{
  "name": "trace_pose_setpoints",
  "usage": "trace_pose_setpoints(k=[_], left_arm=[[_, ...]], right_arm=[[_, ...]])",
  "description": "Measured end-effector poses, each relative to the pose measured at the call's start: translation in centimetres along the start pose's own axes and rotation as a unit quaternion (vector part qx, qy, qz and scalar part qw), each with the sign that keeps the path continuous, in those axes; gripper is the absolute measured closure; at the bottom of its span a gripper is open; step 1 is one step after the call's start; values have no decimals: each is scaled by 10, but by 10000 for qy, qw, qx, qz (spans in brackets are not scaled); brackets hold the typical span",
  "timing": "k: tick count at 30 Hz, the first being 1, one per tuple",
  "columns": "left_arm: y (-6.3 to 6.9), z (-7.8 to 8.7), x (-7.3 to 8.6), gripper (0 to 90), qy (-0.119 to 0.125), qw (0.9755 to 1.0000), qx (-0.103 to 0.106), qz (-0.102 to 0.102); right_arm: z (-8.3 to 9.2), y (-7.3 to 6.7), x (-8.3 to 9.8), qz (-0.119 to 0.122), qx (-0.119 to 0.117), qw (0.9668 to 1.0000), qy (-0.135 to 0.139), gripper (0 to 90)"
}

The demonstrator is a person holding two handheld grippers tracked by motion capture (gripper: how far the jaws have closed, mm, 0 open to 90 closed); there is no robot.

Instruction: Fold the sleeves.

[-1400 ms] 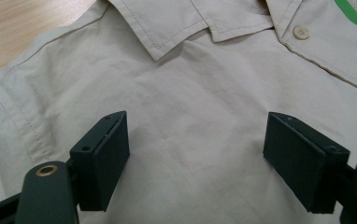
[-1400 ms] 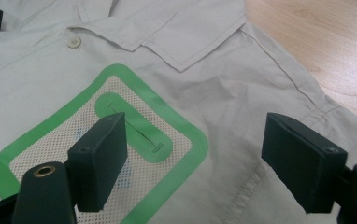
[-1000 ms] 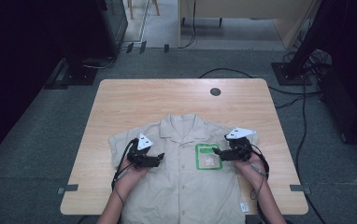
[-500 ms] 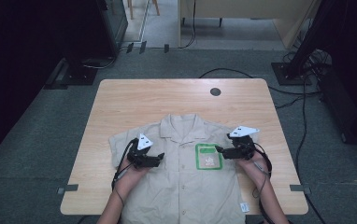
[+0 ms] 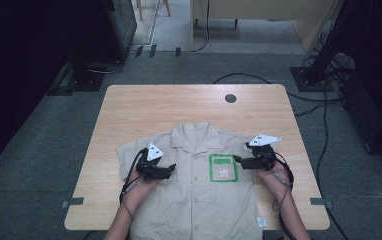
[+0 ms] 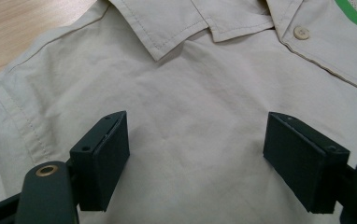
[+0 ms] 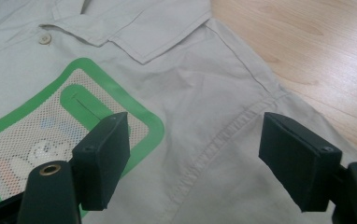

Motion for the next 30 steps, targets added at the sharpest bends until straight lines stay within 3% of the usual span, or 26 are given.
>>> trace_pose_setpoints(k=[17,30], left_arm=[[0,0,0,226,0,10000,-3,0],[0,0,0,226,1,10000,-2,0]], right_arm=[[-2,11,0,80,77,9999,24,244],[3,19,1,3,122,9999,60,244]])
Point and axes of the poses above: each handheld gripper's, and its own axes: z roughly backward along the jaws, x roughly out of its underside, y roughly to its right, the point moved 6 cm from there along -z, roughly forward along the jaws, and after that the axes turned 7 degrees about x, right-handed, at the moved point
